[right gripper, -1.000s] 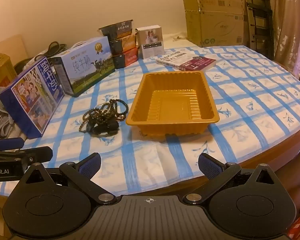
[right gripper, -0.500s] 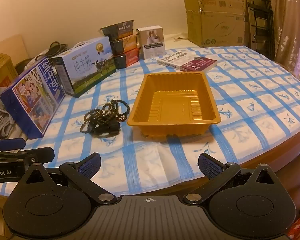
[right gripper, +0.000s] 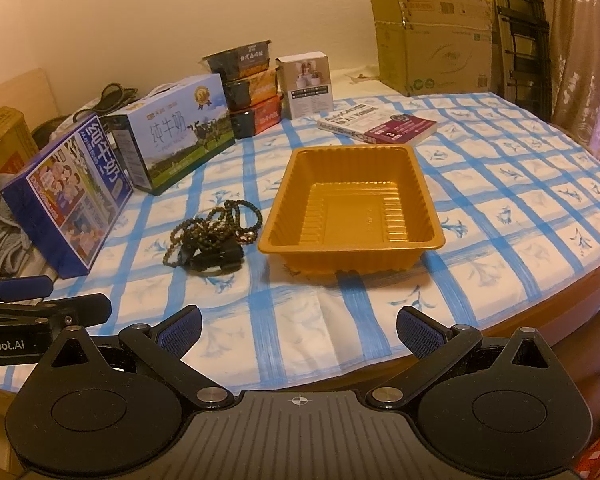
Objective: Organize jewelry
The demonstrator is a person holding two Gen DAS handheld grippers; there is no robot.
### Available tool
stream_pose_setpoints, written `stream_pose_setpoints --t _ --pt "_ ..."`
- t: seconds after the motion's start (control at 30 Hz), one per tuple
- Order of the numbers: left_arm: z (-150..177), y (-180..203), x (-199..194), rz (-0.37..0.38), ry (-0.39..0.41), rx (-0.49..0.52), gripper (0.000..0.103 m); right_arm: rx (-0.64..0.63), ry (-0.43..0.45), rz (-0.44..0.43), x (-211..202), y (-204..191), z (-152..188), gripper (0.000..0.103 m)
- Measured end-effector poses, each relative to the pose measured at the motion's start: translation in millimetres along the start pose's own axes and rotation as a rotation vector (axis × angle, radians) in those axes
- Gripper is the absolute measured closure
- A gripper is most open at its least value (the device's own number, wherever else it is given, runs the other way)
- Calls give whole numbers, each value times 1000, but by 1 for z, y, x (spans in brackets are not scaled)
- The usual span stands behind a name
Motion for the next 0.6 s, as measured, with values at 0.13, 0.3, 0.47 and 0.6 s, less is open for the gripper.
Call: stream_pose_setpoints --t 0.13,0.3,0.47,0.6 --pt "0 0 0 1 0 0 12 1 1 1 0 1 0 0" --pt "0 0 0 1 0 -1 12 0 1 0 0 0 0 0" --pt "0 0 0 2 1 -1 12 -1 1 -1 0 0 -1 0" --pt "0 0 0 2 1 -1 12 -2 2 -2 1 -3 -2 0"
Point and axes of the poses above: each gripper's, at about its wrist camera, not at the fingertips, and x roughly the way its jaws point, y to its right, z to its underside, the point moved 7 cm from there along x, roughly the way its jaws point, and after that the axes turned 2 degrees about y, right-handed, at the moved point
